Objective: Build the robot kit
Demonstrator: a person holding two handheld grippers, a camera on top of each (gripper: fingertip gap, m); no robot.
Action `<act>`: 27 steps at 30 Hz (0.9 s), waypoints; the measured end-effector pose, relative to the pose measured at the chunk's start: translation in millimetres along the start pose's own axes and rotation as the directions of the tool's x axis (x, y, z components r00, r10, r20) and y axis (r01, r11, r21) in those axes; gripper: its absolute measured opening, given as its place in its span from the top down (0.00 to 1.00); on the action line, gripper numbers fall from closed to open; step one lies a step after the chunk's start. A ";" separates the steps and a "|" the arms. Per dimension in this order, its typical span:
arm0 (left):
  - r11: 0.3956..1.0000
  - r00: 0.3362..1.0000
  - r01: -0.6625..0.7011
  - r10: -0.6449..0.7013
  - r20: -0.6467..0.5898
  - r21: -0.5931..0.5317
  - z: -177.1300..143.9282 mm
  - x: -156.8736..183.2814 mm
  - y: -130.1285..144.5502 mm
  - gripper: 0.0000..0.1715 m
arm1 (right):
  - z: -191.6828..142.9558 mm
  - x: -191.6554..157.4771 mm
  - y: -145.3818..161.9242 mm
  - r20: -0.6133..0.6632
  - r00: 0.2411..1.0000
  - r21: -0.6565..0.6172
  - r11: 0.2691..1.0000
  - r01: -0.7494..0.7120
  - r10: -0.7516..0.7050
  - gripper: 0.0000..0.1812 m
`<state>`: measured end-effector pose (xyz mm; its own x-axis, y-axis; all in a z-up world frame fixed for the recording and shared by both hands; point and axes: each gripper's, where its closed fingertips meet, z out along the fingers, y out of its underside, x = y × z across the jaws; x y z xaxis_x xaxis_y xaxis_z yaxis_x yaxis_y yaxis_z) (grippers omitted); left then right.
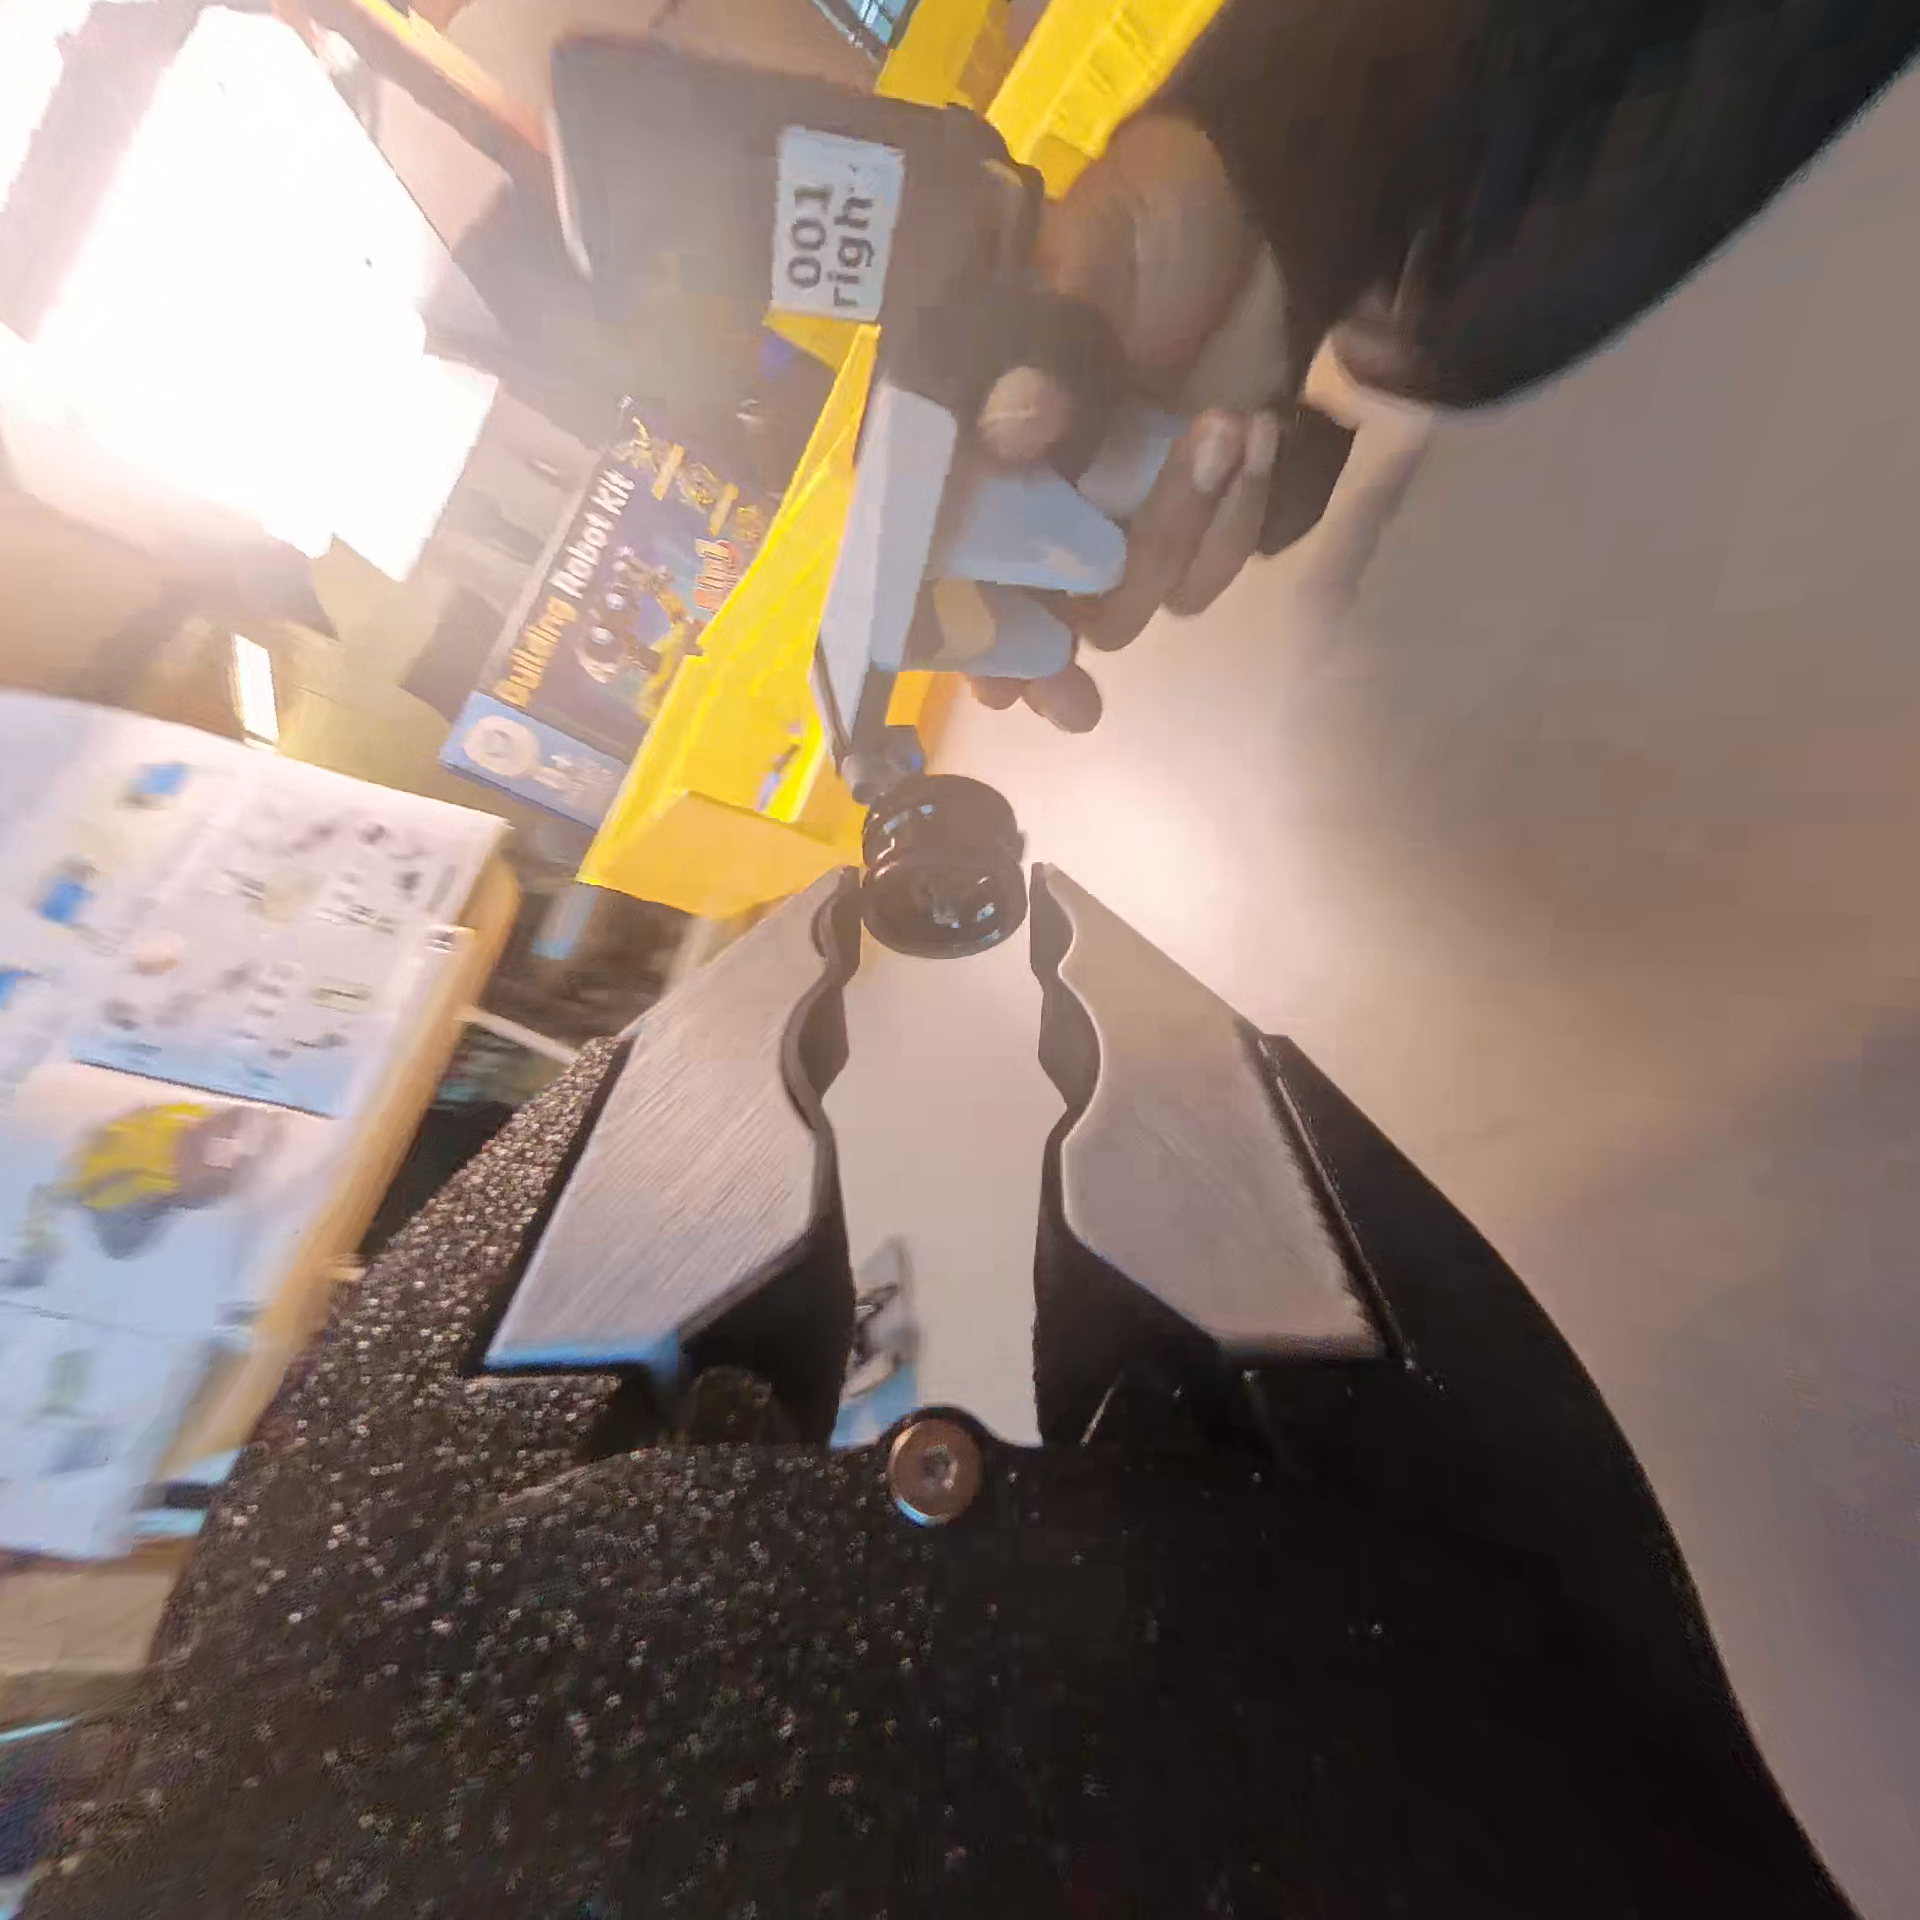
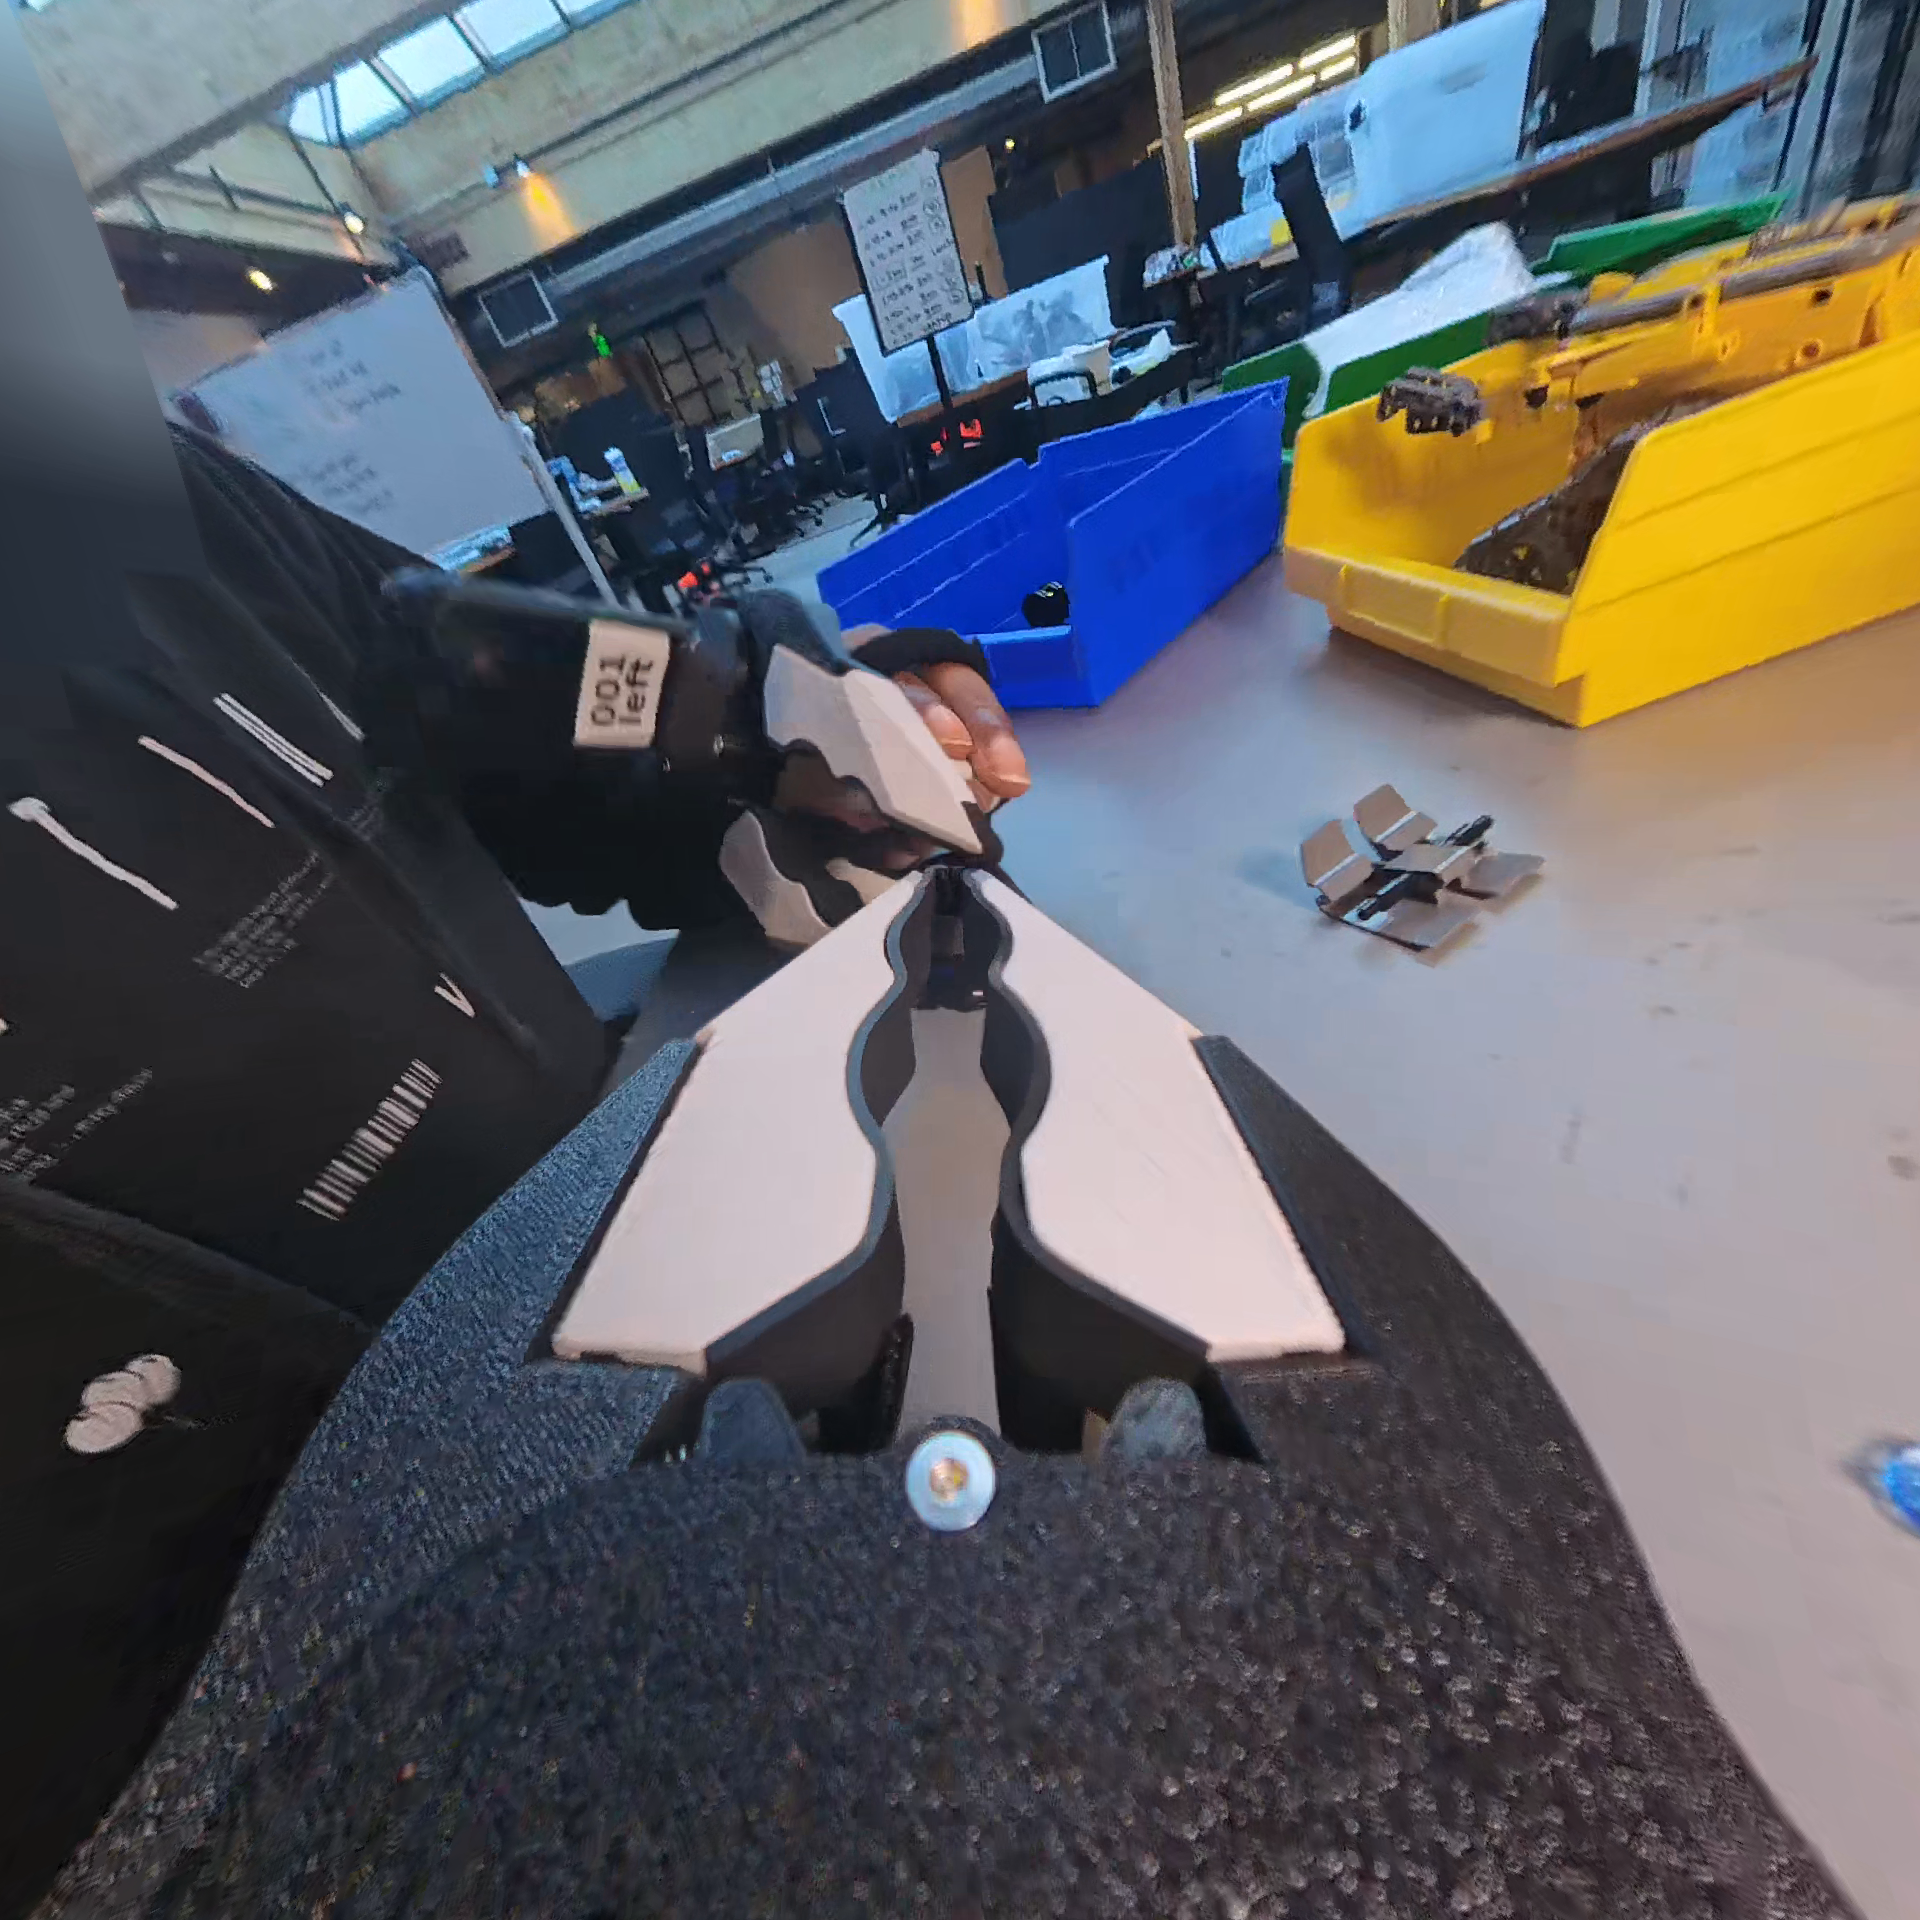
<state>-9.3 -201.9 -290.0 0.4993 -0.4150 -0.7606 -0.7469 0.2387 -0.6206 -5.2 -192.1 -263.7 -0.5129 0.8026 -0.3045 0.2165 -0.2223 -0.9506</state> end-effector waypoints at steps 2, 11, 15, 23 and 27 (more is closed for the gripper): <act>0.970 0.968 0.240 -0.236 -0.086 0.042 -2.8 -2.9 -3.3 0.74 | -2.4 -2.6 -3.6 -0.040 0.985 0.009 0.985 0.170 -0.170 0.97; 0.766 0.749 0.634 -0.577 -0.325 0.103 -8.5 -5.9 -26.3 0.82 | 10.3 -34.7 -4.5 -0.046 0.823 0.010 0.824 0.567 -0.566 0.97; 0.854 0.844 0.512 -0.479 -0.242 0.094 -7.3 -6.9 -22.0 0.82 | 8.0 -31.2 -1.0 -0.056 0.826 -0.005 0.827 0.562 -0.561 0.97; 0.909 0.918 0.389 -0.369 -0.145 0.151 -16.3 -20.8 -28.6 0.83 | 0.5 -24.7 -3.9 -0.087 0.850 -0.001 0.854 0.521 -0.519 1.00; 0.938 0.947 0.319 -0.308 -0.094 0.136 -14.5 -20.5 -23.0 0.83 | 5.2 -22.7 -4.0 -0.103 0.844 -0.034 0.850 0.526 -0.527 0.93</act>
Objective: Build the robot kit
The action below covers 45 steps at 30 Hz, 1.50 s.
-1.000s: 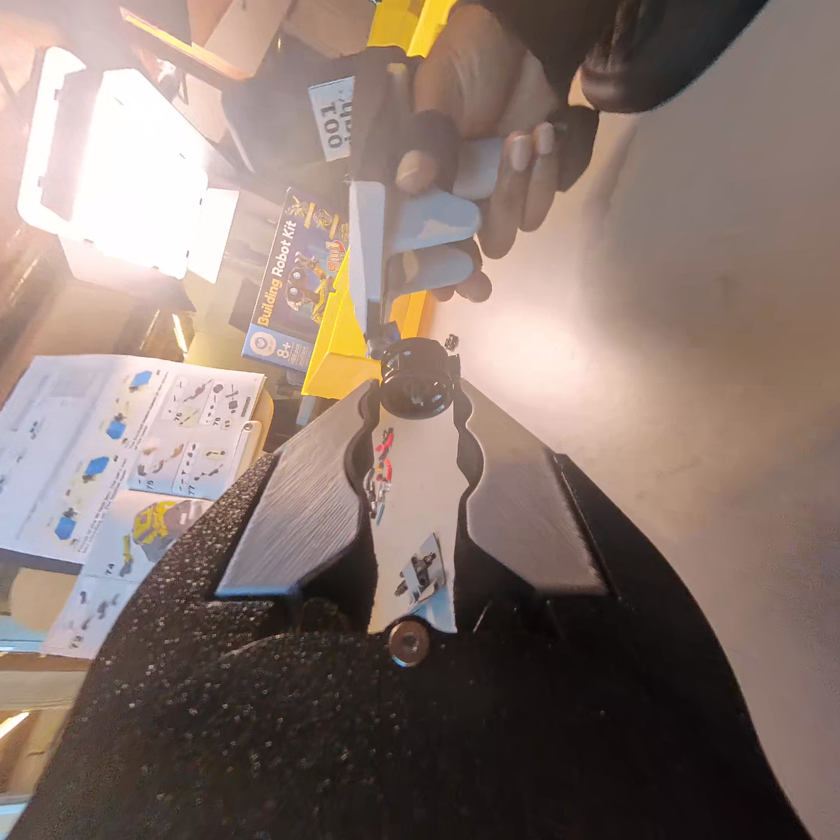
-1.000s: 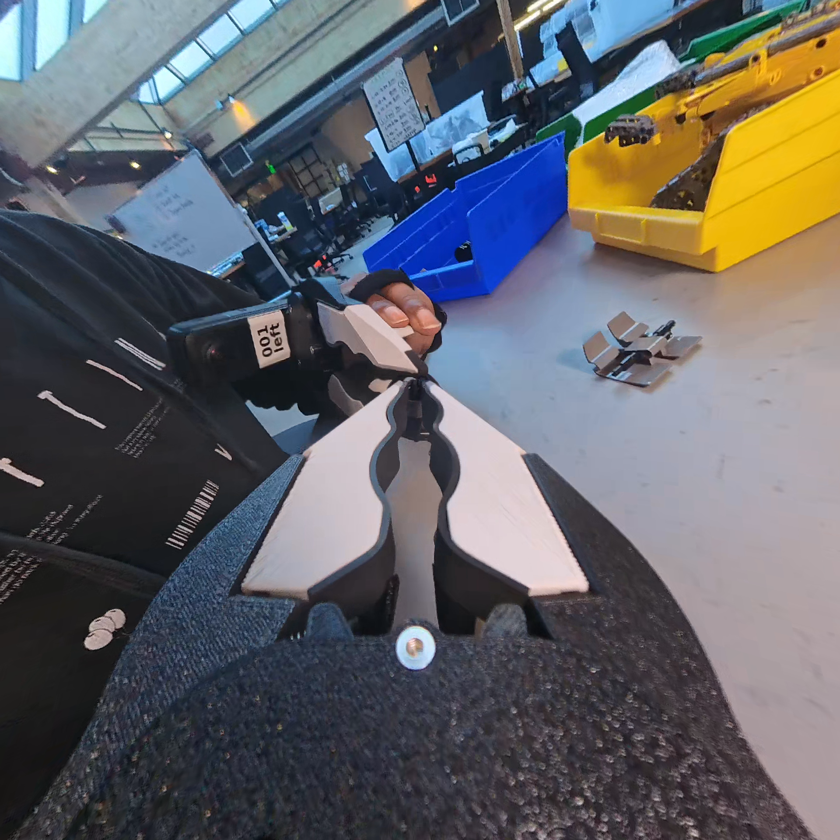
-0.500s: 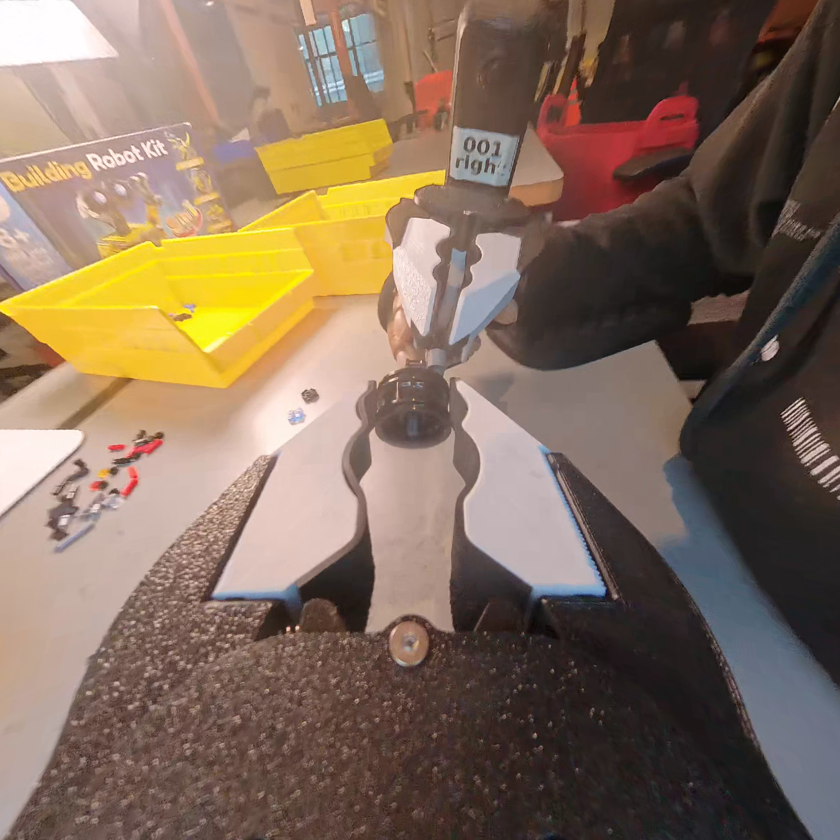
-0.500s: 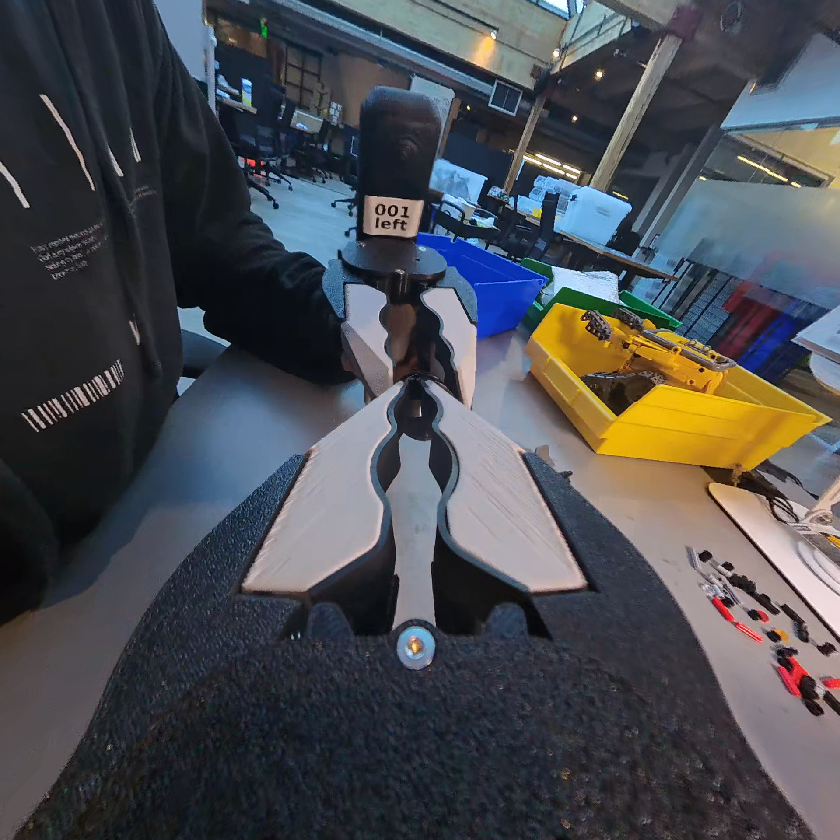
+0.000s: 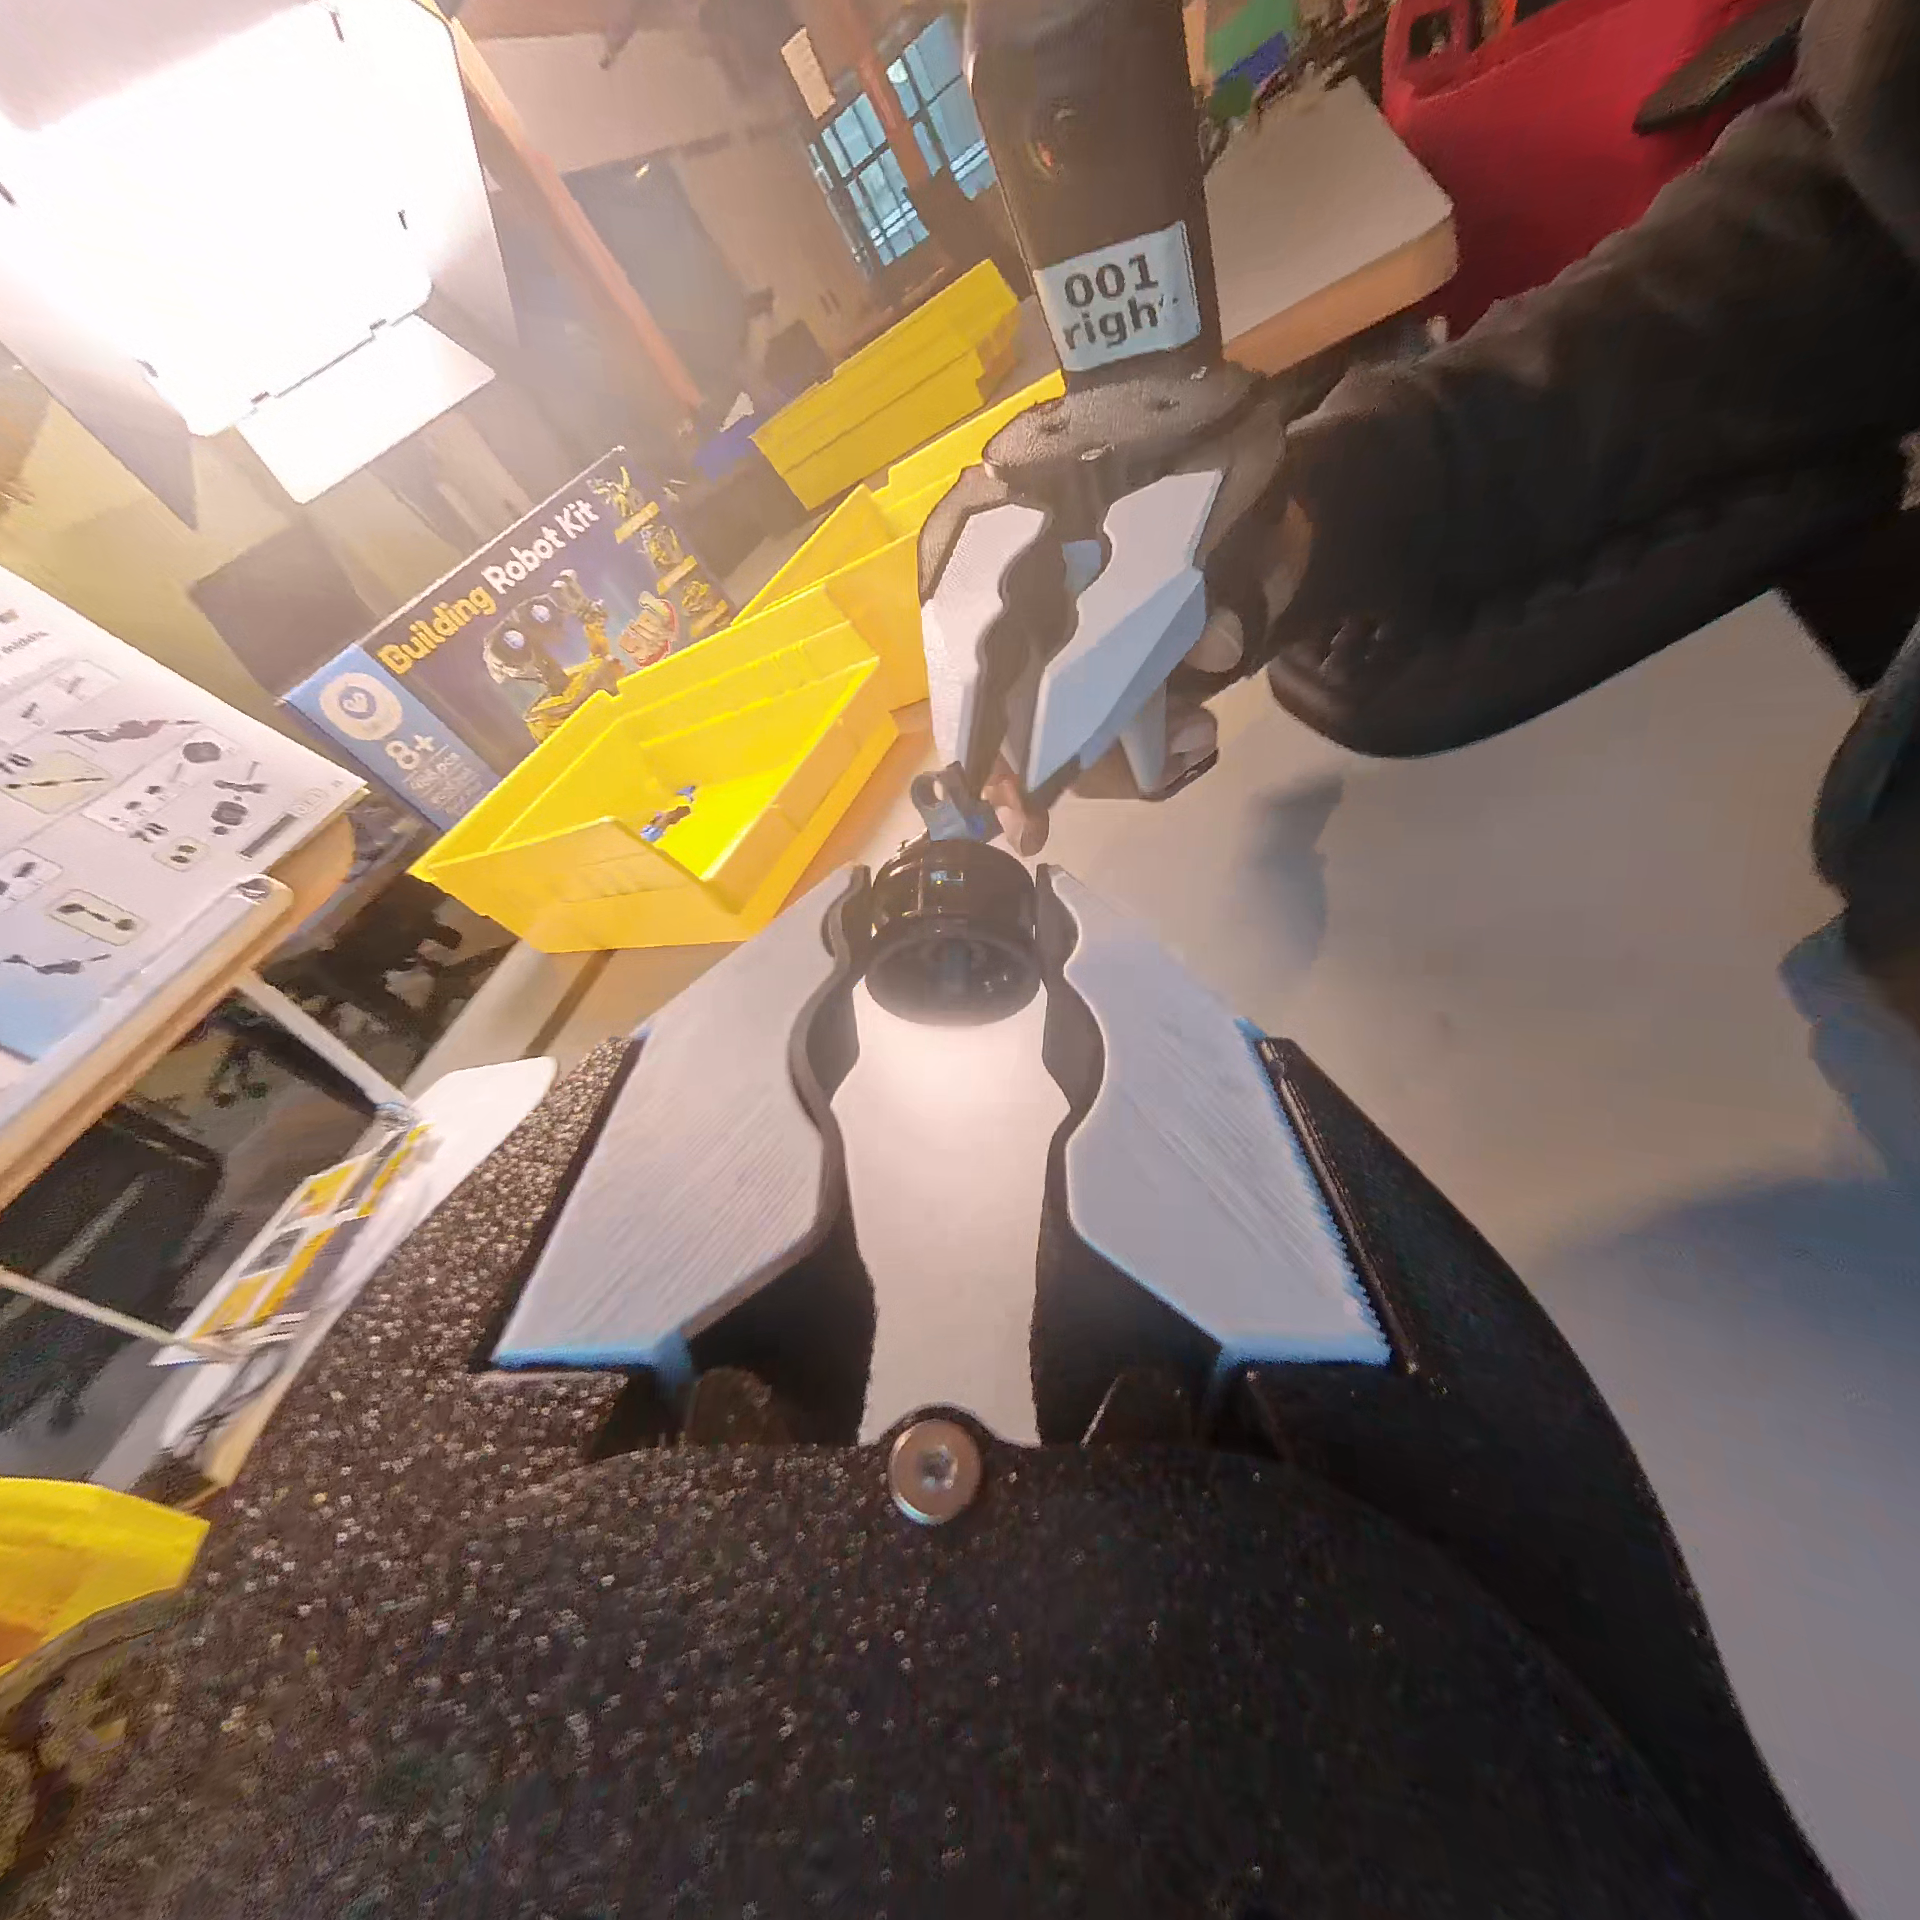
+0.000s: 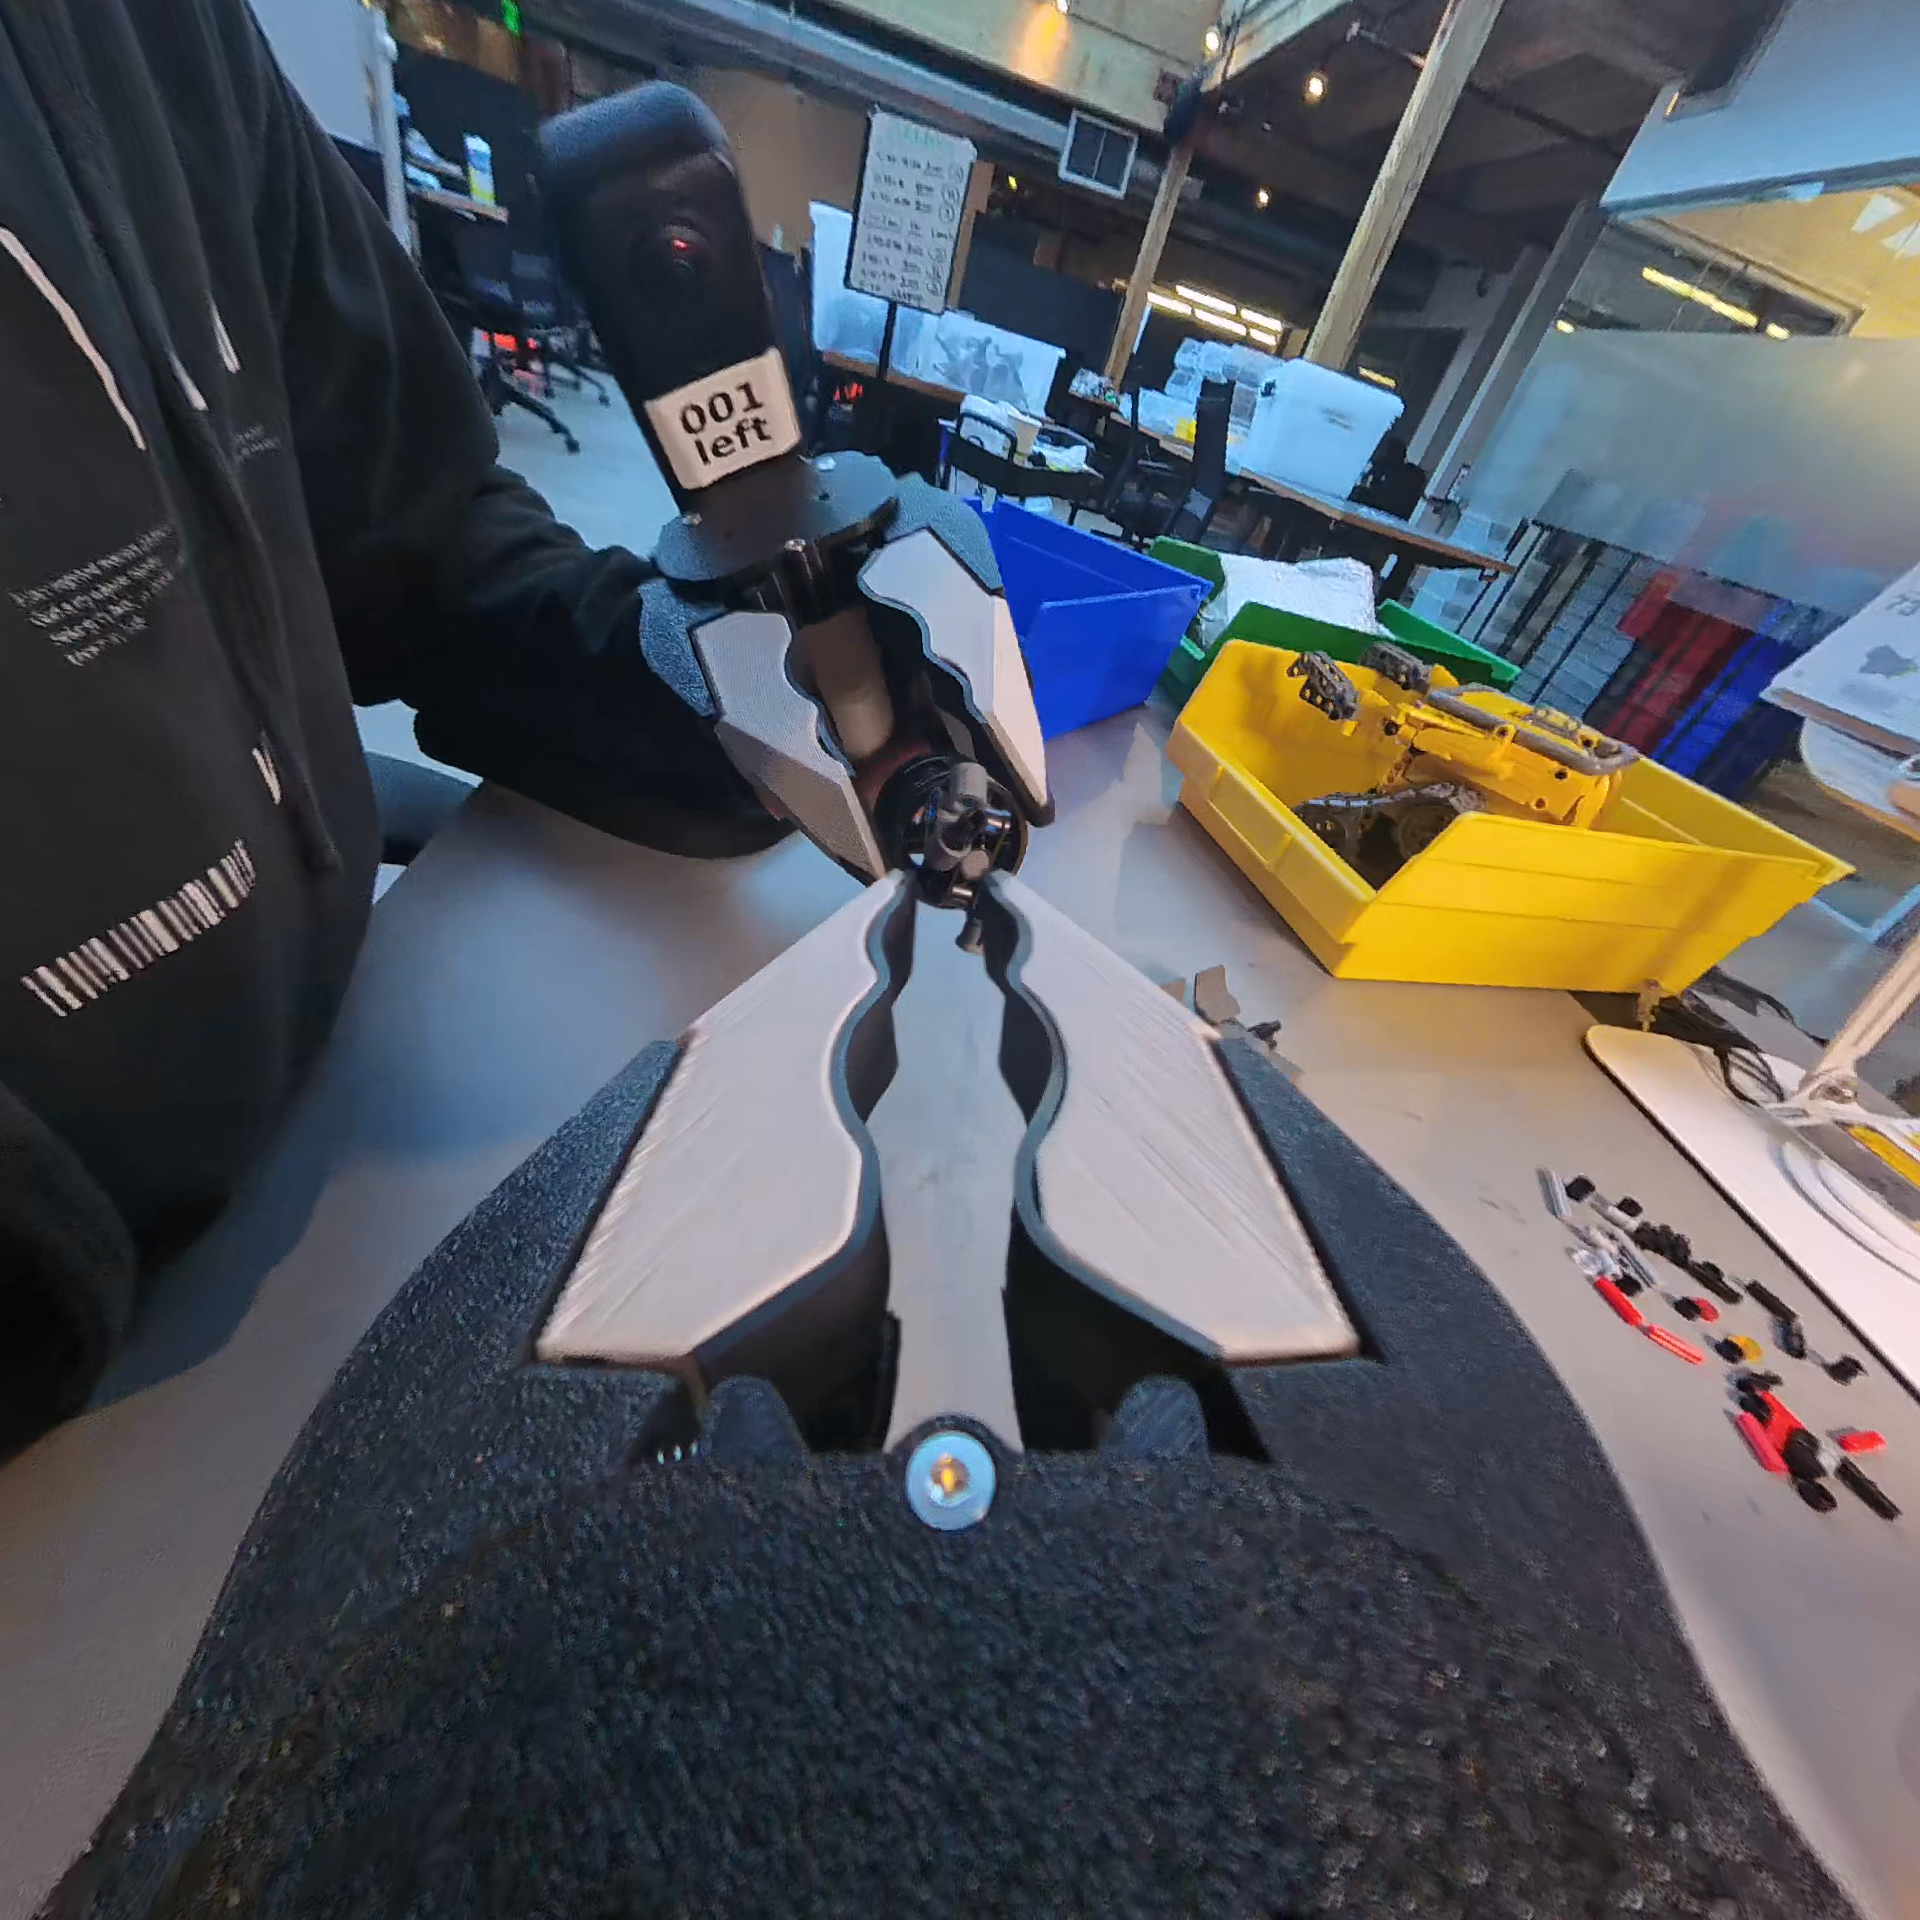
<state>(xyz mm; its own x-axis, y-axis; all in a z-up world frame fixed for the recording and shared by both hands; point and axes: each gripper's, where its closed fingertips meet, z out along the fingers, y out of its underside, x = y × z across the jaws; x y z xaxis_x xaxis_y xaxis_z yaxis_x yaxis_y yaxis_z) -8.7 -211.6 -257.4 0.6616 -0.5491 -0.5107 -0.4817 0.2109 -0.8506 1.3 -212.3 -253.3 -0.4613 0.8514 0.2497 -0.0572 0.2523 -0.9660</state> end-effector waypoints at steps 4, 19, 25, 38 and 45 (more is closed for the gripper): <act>0.989 0.991 -0.133 0.135 0.022 -0.062 4.5 4.1 9.9 0.82 | 3.7 1.7 1.4 -0.002 0.996 0.005 0.996 -0.088 0.089 0.88; 0.956 0.981 0.007 -0.063 -0.181 -0.294 14.8 32.4 71.3 0.76 | 6.7 -14.3 82.9 0.115 0.921 -0.458 0.803 0.382 -0.373 0.96; 0.915 0.963 0.028 -0.132 -0.233 -0.402 19.3 44.2 92.6 0.74 | 5.8 -19.1 101.9 0.182 0.867 -0.516 0.705 0.487 -0.465 0.96; 0.906 0.971 -0.125 0.028 -0.237 -0.405 21.7 50.2 97.6 0.81 | 2.0 -21.6 95.2 0.136 0.952 -0.487 0.818 0.306 -0.275 0.90; 0.874 0.955 -0.290 0.235 -0.183 -0.390 22.2 39.6 97.5 0.81 | -10.2 -3.5 98.8 0.049 0.990 -0.510 0.848 0.141 -0.135 0.90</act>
